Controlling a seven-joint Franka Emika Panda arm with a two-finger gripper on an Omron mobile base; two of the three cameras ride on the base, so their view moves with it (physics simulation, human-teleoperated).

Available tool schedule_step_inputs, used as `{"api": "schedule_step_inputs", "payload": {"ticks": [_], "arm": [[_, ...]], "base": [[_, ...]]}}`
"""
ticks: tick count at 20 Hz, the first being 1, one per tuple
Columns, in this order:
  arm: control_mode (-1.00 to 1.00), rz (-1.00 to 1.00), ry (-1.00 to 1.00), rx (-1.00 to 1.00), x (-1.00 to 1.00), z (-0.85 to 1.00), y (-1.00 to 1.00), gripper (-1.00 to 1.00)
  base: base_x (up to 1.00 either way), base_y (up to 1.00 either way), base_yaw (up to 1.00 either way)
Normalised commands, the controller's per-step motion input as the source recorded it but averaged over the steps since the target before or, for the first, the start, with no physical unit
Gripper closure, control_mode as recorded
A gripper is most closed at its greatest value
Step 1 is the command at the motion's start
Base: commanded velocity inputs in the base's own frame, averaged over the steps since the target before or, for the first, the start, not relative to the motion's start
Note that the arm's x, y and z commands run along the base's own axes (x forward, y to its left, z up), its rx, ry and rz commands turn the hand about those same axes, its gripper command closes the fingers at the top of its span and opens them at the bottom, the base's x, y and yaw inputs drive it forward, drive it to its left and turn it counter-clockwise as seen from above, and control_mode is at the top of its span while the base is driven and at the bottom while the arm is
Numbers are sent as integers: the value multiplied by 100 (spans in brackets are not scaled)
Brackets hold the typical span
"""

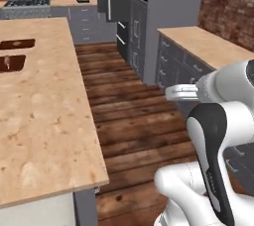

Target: Take the donut and cupcake from the fridge and place them on the empty tray on the dining counter.

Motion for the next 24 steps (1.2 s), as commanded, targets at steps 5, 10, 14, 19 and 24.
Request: {"api": "schedule_step_inputs", "payload": {"ticks": [5, 10, 14, 19, 24], "arm": [[100, 0, 0, 0, 0, 0, 0, -100], [100, 0, 0, 0, 0, 0, 0, -100], [100, 0, 0, 0, 0, 0, 0, -100], [100, 0, 0, 0, 0, 0, 0, -100], [100, 0, 0, 0, 0, 0, 0, -100]], "base": [[100, -7, 3], [100, -12, 7], [100, -29, 12], [100, -35, 15], [100, -45, 19]]}}
